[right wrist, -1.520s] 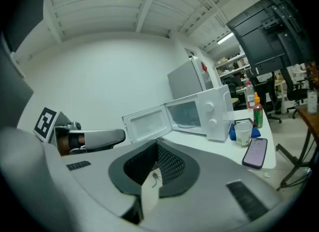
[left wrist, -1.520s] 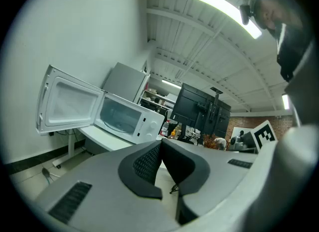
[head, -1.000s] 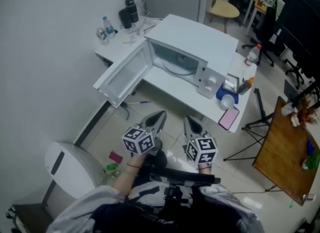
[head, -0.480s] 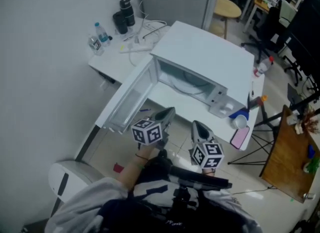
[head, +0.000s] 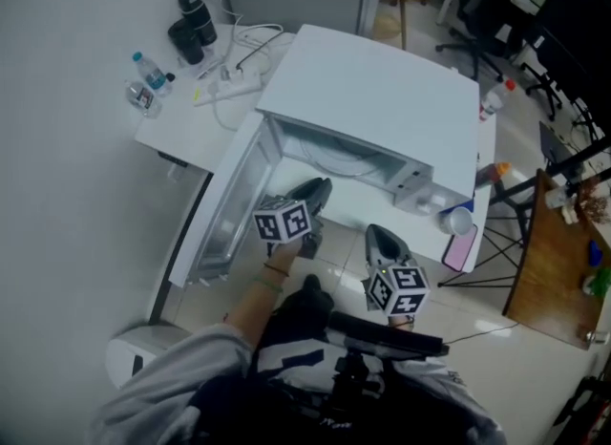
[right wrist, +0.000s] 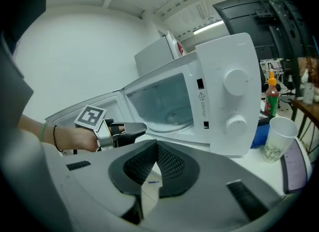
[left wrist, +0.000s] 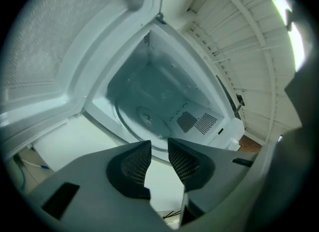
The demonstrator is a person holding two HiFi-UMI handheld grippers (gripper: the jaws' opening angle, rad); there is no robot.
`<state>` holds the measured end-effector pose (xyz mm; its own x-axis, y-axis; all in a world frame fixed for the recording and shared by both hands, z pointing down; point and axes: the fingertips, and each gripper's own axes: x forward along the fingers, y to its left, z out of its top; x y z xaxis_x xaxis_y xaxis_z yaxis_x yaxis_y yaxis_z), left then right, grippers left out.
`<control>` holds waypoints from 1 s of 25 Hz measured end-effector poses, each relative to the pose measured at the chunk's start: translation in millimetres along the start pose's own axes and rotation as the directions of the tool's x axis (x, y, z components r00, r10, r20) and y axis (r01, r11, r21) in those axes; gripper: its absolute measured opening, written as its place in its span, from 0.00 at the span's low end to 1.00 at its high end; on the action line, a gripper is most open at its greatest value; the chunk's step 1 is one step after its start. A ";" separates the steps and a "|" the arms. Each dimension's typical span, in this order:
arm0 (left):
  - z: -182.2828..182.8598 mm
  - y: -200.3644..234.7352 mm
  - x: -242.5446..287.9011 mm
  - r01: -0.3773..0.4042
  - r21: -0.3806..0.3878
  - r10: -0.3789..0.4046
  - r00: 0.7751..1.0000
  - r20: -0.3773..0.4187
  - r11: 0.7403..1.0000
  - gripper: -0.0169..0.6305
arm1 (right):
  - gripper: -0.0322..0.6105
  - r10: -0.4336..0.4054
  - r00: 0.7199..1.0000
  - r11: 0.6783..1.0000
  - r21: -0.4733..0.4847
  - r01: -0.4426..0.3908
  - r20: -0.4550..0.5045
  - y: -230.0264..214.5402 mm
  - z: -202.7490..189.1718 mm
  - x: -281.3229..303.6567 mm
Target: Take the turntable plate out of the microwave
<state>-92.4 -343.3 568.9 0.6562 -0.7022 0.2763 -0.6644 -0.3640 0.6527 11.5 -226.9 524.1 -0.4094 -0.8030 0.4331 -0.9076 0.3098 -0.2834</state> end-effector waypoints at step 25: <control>6.1 38.5 33.5 0.118 -0.542 -0.066 0.991 0.115 0.832 0.09 | 0.05 -0.019 0.998 0.999 -0.034 0.016 -0.067 -5.1 -10.9 19.4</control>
<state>-98.1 -384.6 598.9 0.6531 -0.7423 0.1499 -0.2816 -0.0542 0.9580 7.2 -238.4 543.2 -0.3977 -0.7730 0.4942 -0.9168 0.3137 -0.2470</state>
